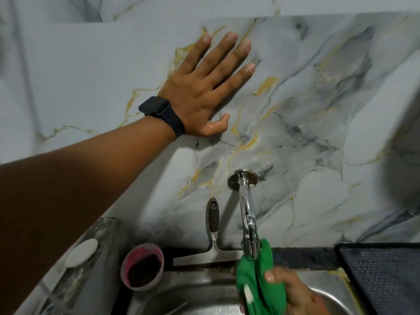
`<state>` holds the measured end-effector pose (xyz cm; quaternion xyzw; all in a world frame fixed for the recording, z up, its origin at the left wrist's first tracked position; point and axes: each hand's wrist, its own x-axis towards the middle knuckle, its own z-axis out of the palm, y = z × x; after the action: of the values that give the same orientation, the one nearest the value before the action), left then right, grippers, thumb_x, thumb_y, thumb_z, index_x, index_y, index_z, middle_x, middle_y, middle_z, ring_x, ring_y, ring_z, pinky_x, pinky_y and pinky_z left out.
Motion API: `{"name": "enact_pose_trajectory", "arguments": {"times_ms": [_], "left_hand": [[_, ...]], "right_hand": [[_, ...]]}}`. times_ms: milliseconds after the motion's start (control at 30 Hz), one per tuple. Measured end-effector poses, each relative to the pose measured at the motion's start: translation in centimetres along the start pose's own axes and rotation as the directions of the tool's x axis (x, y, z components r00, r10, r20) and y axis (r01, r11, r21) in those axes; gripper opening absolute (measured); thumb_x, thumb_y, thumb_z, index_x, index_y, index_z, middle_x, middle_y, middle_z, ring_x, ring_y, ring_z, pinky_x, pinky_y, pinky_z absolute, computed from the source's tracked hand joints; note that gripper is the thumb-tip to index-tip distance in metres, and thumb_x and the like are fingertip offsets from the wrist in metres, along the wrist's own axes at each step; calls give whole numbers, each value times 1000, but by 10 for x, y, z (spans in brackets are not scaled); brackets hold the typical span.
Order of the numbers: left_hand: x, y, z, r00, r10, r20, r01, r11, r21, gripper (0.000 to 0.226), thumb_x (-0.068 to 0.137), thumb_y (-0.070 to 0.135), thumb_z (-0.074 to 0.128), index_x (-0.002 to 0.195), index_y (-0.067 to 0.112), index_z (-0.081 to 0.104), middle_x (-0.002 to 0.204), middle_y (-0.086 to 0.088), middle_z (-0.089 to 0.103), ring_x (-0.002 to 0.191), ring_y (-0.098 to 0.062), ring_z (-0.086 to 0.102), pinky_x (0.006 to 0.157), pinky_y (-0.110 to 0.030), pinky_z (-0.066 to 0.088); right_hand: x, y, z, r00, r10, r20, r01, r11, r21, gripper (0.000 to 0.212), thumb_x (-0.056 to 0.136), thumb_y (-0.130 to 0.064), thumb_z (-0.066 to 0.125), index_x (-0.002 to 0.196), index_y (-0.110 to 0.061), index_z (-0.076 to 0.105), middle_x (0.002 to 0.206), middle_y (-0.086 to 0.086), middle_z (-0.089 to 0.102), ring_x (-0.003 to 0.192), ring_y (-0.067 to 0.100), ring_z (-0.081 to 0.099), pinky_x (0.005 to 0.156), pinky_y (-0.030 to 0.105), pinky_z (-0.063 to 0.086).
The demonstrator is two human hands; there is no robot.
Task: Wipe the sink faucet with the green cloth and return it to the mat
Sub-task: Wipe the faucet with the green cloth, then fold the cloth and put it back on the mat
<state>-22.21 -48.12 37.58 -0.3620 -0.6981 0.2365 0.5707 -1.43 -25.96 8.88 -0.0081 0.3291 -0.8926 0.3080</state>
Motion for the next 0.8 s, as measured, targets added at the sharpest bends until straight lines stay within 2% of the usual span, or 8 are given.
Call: {"name": "enact_pose_trajectory", "arguments": {"times_ms": [67, 167, 300, 433, 533, 600, 700, 800], "left_hand": [[1, 2, -3, 1000, 3, 8, -3, 1000, -5, 82, 91, 58, 34, 160, 13, 27, 164, -21, 32, 151, -43, 28, 123, -60, 17], [4, 0, -7, 998, 18, 52, -16, 999, -41, 85, 91, 60, 32, 161, 14, 22, 165, -20, 27, 153, -42, 24, 124, -59, 14], [3, 4, -26, 984, 5, 177, 24, 986, -163, 91, 87, 63, 34, 161, 13, 22, 167, -20, 22, 154, -42, 20, 124, -60, 11], [21, 26, -81, 843, -123, 524, 333, 884, -328, 107, 71, 74, 35, 161, 18, 18, 171, -16, 3, 158, -37, 1, 126, -60, 2], [18, 93, -131, 654, -218, 724, 713, 497, -494, 99, 74, 71, 44, 158, 22, 29, 170, -10, 18, 157, -29, 17, 128, -49, 19], [8, 151, -174, 449, -243, 860, 882, -33, -469, 95, 75, 77, 50, 154, 25, 38, 161, -3, 40, 146, -24, 41, 122, -45, 36], [9, 222, -226, 236, 74, 969, 764, -630, -138, 82, 75, 73, 69, 138, 20, 61, 127, 9, 71, 118, -8, 68, 98, -28, 57], [25, 287, -244, 153, 195, 969, 548, -833, 81, 34, 81, 21, 83, 111, 4, 76, 77, 4, 81, 74, -11, 78, 62, -21, 62]], "right_hand": [[-21, 8, -2, 999, -9, -37, 10, 1000, 20, 57, 91, -16, 35, 147, -10, 34, 146, 22, 48, 133, 39, 46, 117, 51, 24], [-35, 1, 2, 992, -37, -121, 29, 997, -67, 68, 60, -13, 78, 123, 7, 61, 115, 33, 68, 101, 45, 68, 95, 55, 50], [-55, -19, 35, 926, -174, -336, 172, 984, -35, 68, 59, -21, 77, 121, 5, 63, 127, 30, 63, 114, 44, 62, 101, 56, 48], [-95, -35, 76, 899, -251, -358, 241, 968, -74, 62, 63, -21, 76, 118, 6, 65, 127, 30, 63, 115, 44, 62, 94, 53, 53], [-122, -48, 94, 867, -321, -380, 317, 945, -75, 63, 69, -23, 73, 125, 4, 61, 133, 29, 59, 124, 43, 56, 109, 55, 41], [-144, -55, 106, 829, -385, -406, 381, 920, -95, 62, 72, -27, 71, 126, 0, 61, 132, 26, 61, 125, 42, 56, 112, 56, 37], [-168, -61, 114, 724, -447, -526, 391, 894, -221, 59, 68, -36, 71, 120, -7, 67, 120, 20, 71, 113, 35, 64, 104, 50, 46], [-196, -63, 108, 721, -411, -558, 336, 911, -238, 52, 76, -36, 67, 117, -5, 69, 119, 23, 70, 114, 38, 64, 110, 52, 42]]}}
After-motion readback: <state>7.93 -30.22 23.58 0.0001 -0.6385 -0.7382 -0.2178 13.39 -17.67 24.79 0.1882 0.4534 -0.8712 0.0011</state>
